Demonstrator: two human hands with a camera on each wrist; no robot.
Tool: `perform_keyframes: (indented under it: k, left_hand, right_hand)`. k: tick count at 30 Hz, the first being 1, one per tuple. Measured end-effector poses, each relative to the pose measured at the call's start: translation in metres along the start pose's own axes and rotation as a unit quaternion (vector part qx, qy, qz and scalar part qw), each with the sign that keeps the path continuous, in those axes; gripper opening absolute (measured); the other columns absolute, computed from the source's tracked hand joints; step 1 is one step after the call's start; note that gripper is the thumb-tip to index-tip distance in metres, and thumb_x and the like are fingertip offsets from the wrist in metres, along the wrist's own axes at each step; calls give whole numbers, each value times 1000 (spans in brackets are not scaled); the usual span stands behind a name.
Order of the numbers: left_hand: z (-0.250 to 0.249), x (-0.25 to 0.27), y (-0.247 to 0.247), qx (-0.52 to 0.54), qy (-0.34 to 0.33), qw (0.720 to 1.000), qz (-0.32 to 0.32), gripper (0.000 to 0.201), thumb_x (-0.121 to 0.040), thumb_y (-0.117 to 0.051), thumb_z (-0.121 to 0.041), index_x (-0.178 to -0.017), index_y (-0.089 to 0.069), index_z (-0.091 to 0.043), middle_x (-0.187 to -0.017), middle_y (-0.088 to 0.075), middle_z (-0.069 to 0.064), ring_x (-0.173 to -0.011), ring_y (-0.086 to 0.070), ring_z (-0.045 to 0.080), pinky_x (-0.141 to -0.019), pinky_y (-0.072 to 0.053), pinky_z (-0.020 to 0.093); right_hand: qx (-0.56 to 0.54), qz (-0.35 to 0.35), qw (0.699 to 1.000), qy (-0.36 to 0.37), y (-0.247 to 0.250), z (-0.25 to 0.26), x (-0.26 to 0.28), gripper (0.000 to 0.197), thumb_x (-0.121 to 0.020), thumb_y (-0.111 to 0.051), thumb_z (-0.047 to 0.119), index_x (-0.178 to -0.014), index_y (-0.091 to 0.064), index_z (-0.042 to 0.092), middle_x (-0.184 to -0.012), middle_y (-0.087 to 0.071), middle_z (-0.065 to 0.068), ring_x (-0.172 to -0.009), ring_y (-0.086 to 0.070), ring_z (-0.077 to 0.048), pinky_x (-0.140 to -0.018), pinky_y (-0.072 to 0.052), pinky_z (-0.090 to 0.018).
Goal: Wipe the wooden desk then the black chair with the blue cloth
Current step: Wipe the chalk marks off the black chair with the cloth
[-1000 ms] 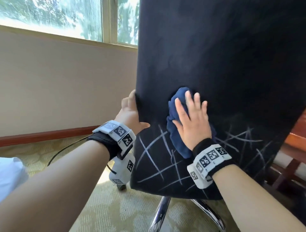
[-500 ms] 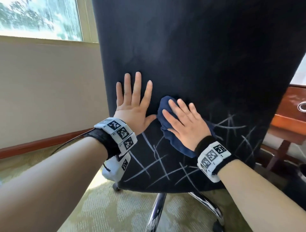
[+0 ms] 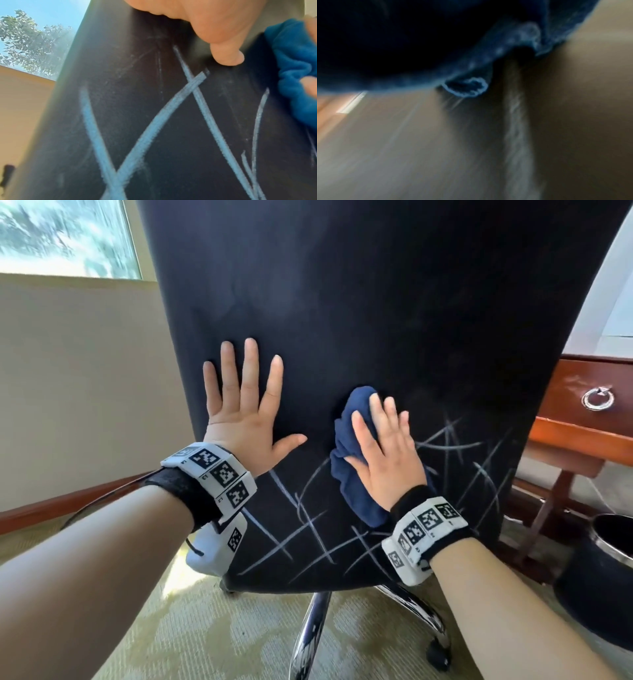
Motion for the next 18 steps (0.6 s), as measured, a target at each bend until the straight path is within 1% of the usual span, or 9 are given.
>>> perform_keyframes:
  k: [2,3,6,7,9,11,14,16,18]
  left_hand:
    - [1,-3,1,-5,-1,1000,1,104,-73,-49,-66,-147,-1,-11,-151,-3,32,-135,3,52,-107,11,59]
    - [1,-4,1,-9,0,1000,6,105,-72,-50,-66,-146,0,-11,-151,-4,33,-136,0,54,-106,8,60]
    - [5,-6,1,-16,6,999,27,108,-72,-52,-66,-146,3,-10,-151,-2,33,-136,0,55,-106,8,61]
    - [7,-6,1,-18,9,999,32,110,-72,-51,-66,-146,6,-9,-151,0,33,-136,1,55,-106,9,60]
    - [9,-6,1,-16,19,998,54,115,-75,-53,-65,-143,17,-6,-151,7,31,-136,8,53,-106,14,58]
    - [11,-4,2,0,38,997,73,114,-78,-58,-61,-137,24,-8,-151,18,27,-137,16,50,-105,19,55]
    - [8,0,8,45,70,994,76,115,-80,-67,-47,-139,27,-17,-150,26,24,-137,24,44,-107,20,51]
    - [-1,0,12,67,50,995,46,114,-77,-72,-38,-146,18,-20,-151,20,26,-138,21,45,-109,15,53]
    - [-18,-2,9,60,-16,998,4,106,-74,-73,-40,-150,-2,-20,-151,7,31,-138,11,47,-107,8,59]
  right_hand:
    - [36,-10,999,27,6,-20,-10,49,-93,-39,34,-133,-32,7,-139,-27,-25,-128,-25,-41,-110,-16,-49]
    - [49,-22,999,-2,11,-34,-15,52,-91,-42,34,-134,-31,6,-140,-29,-29,-128,-25,-43,-109,-15,-50]
    - [13,-48,982,-181,26,-69,-19,62,-89,-44,29,-139,-19,3,-142,-27,-37,-132,-19,-49,-108,-13,-54]
    - [3,-45,977,-210,27,-69,-17,63,-90,-43,29,-140,-16,4,-143,-25,-38,-133,-16,-49,-108,-12,-54]
    - [12,-21,983,-182,22,-55,-7,61,-89,-42,30,-139,-20,3,-142,-28,-37,-133,-14,-44,-108,-14,-53]
    - [21,11,994,-102,13,-36,5,58,-88,-43,32,-136,-27,4,-140,-32,-34,-130,-19,-42,-107,-18,-51]
    - [20,34,999,-11,11,-30,9,51,-92,-39,35,-135,-31,8,-141,-25,-23,-130,-23,-39,-109,-17,-47]
    - [21,17,999,35,16,-37,1,46,-98,-32,37,-134,-32,9,-140,-24,-21,-129,-24,-38,-111,-14,-46]
    - [35,-1,999,24,22,-47,-7,47,-95,-38,35,-134,-32,9,-139,-23,-21,-129,-24,-39,-111,-15,-47]
Point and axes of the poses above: each hand's wrist, its own x-axis away from the middle knuckle, its own y-axis out of the back of the hand, z = x × y, the point moved 3 cm from there along -x, towards the middle knuckle
